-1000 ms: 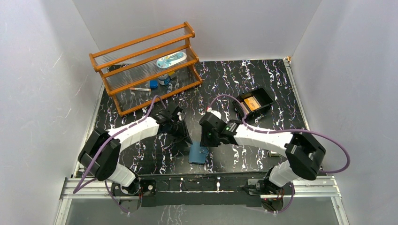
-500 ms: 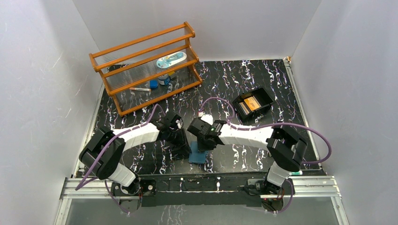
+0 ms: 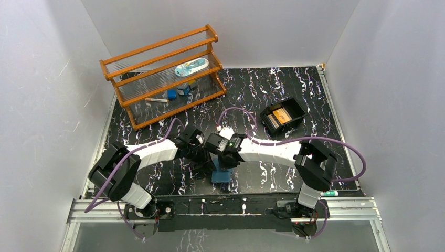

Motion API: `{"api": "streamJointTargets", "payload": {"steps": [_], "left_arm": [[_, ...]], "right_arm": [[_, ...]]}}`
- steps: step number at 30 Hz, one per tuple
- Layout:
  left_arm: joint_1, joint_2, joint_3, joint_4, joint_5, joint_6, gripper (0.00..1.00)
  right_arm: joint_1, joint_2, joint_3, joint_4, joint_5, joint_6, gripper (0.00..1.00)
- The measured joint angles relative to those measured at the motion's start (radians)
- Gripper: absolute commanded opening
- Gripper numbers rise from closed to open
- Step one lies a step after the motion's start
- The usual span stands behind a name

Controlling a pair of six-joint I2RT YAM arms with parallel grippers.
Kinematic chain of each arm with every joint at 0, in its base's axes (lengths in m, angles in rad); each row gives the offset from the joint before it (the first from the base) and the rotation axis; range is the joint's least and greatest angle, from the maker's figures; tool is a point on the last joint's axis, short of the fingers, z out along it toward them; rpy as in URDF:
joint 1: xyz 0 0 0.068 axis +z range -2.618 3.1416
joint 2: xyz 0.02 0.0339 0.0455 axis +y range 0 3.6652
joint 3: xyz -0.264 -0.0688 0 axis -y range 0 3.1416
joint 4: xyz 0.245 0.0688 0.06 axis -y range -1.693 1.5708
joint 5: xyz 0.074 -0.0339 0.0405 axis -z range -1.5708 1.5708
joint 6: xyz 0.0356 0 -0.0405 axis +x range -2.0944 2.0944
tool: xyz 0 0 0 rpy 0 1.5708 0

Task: Put the credit cards into the card holder
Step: Close the card holder at the center of the board.

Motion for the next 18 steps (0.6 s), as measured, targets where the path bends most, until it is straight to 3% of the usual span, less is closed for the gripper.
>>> {"api": "streamJointTargets", "payload": {"steps": [18], "left_arm": [[-0.004, -0.008, -0.148, 0.232, 0.108, -0.153, 0.22]], "right_arm": [[0.028, 0.084, 0.074, -0.080, 0.063, -0.003, 0.29]]}}
